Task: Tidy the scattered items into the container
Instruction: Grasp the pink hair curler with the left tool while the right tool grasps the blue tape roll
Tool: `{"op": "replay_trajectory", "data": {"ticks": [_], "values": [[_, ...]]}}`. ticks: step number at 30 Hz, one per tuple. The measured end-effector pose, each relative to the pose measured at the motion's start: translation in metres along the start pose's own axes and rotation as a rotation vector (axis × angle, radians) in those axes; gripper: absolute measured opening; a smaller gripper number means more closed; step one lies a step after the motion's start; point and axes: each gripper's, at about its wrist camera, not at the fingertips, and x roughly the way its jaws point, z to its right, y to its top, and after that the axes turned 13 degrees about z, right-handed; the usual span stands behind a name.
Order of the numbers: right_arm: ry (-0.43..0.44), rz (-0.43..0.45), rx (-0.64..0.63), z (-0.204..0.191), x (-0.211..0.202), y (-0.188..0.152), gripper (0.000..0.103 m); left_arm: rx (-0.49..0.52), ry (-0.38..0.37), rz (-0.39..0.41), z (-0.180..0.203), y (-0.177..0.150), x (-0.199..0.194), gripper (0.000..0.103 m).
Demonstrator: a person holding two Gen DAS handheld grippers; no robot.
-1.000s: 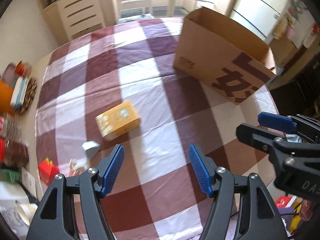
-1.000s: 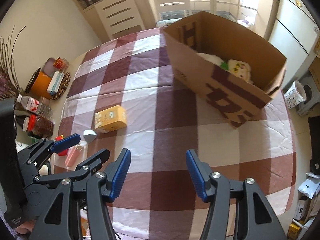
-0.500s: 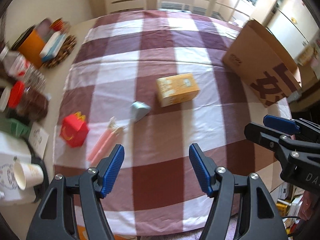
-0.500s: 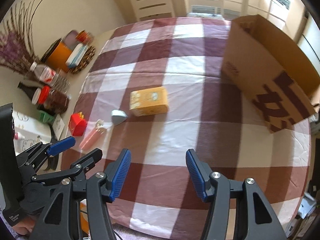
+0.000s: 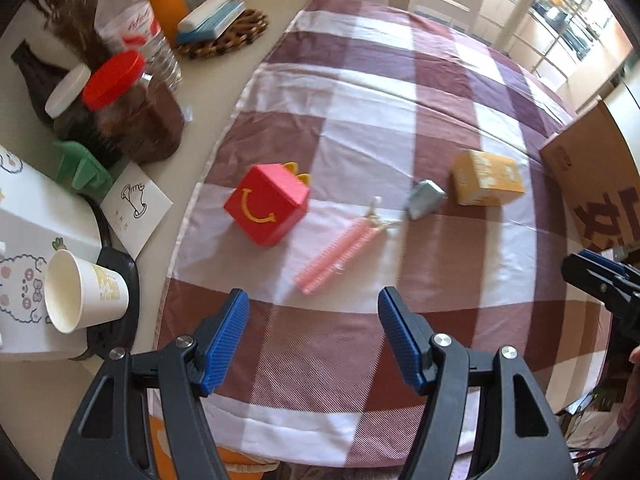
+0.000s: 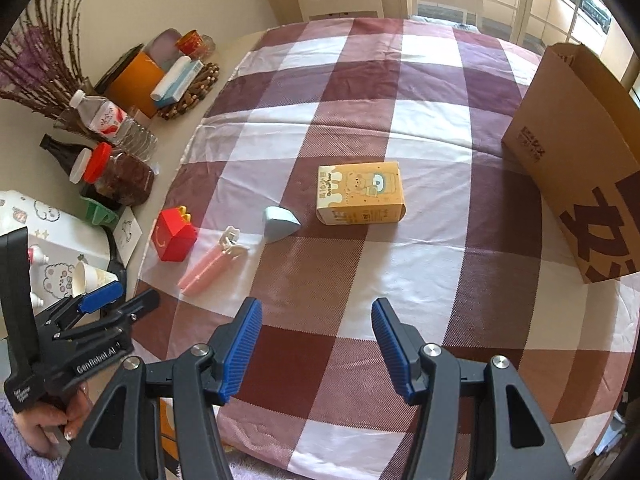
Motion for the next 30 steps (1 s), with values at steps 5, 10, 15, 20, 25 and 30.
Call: {"op": "replay_trajectory", "data": {"ticks": [5,10,15,20,25,30], "values": [[0.006,-0.024,-0.014,-0.004,0.026,0.006,0.059,0.028,-0.044,-0.031,0.006,0.006,0.027,0.068],[0.050,-0.037,-0.030,-0.020,0.062,0.016,0.059,0.089,-0.075,-0.056,0.024,0.009,0.055,0.068],[0.063,-0.053,-0.049,-0.034,0.099,0.025,0.059,0.142,-0.094,-0.072,0.036,0.012,0.075,0.068],[0.061,-0.076,-0.060,-0.040,0.125,0.030,0.059,0.154,-0.112,-0.084,0.038,0.013,0.089,0.068],[0.067,-0.081,-0.083,-0.044,0.139,0.034,0.059,0.147,-0.135,-0.094,0.035,0.015,0.102,0.068],[0.062,-0.097,-0.087,-0.044,0.154,0.035,0.059,0.136,-0.145,-0.097,0.035,0.018,0.112,0.068]]}}
